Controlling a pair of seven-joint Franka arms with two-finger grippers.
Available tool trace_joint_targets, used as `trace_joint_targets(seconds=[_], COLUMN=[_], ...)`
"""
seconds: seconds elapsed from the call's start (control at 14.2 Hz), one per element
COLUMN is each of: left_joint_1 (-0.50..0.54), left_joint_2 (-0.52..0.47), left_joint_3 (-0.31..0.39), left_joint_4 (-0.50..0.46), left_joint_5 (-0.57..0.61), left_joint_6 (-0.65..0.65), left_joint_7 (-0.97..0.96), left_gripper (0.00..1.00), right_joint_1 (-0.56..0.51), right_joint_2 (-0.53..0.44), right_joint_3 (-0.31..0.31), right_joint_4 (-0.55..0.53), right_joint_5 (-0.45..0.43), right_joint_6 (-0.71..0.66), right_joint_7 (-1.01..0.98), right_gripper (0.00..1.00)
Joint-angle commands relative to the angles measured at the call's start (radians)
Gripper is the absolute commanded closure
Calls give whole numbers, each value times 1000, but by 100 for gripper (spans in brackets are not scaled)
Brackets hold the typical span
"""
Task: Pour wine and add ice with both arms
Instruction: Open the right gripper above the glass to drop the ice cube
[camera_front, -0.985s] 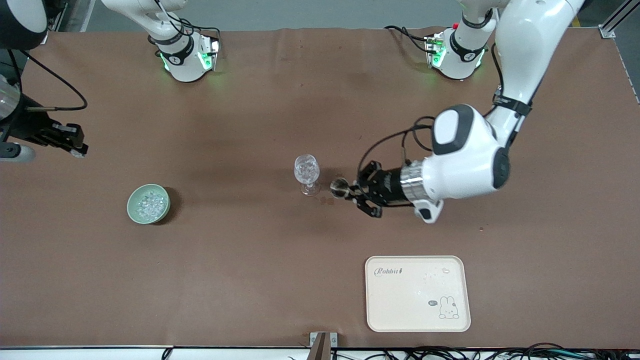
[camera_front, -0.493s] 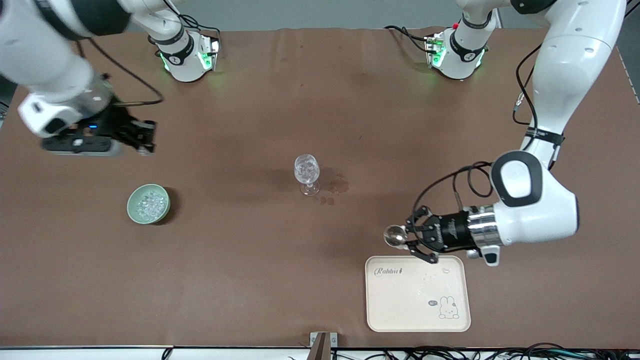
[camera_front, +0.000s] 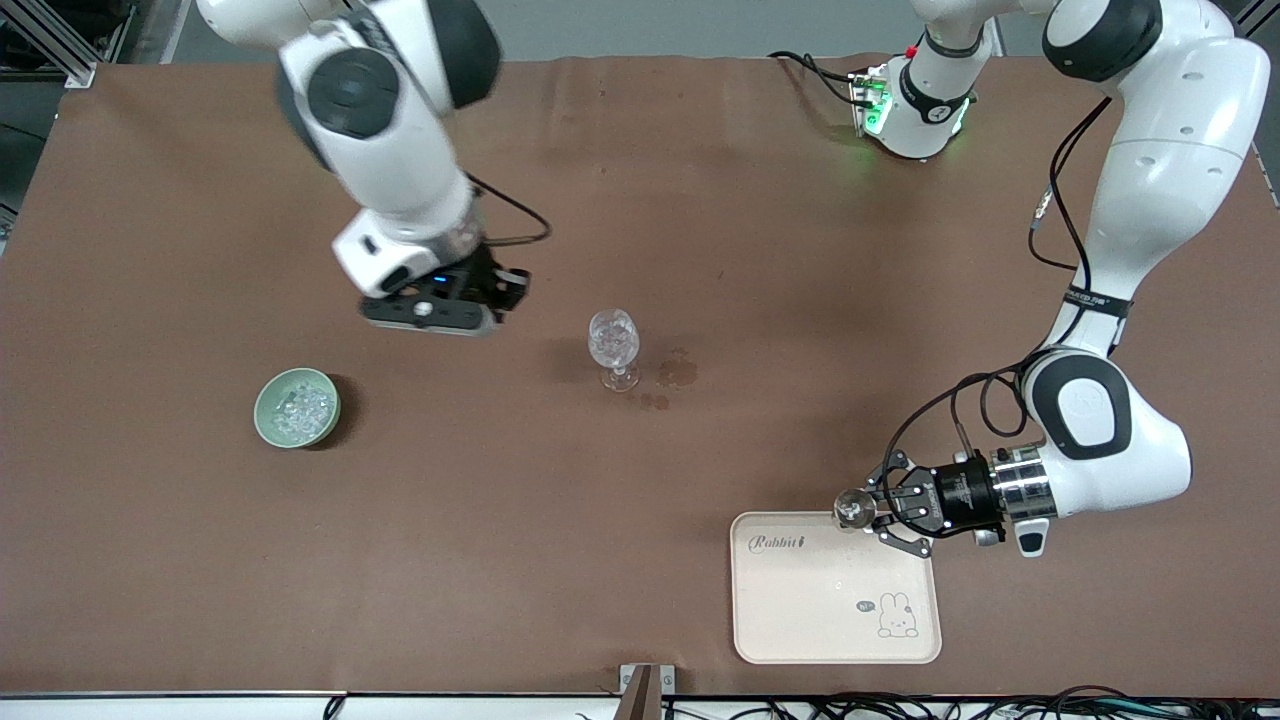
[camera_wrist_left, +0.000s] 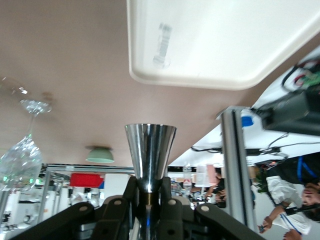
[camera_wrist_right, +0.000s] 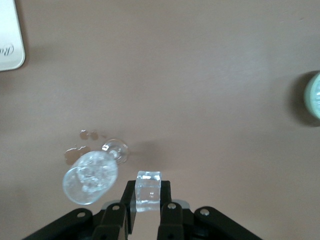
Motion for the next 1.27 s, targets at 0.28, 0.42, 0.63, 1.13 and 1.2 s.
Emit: trace_joint_targets(seconds=[0.28,0.42,0.63,1.13,1.2], left_joint_1=[17,19,17,17,17], left_joint_2=[118,140,167,230,235], left_joint_3=[2,8,33,48,48], left_joint_4=[30,30,44,62,66], left_joint_5=[-207,-296,-387,-395,-395], left_joint_6=[108,122,124,124,124], left_joint_7=[138,177,197,281,284], left_gripper=[99,99,99,99,99], right_joint_1=[133,160,164,174,177], right_joint_2=[149,177,186,191,191], right_joint_3=[-12,-13,-13,-13,-13], right_joint_4=[69,69,66,58,58], right_joint_5=[-65,-68,-77,-110,-110], right_joint_6=[137,151,149,149,151], right_joint_7=[98,98,92,93,95], right_gripper=[98,98,96,21,0])
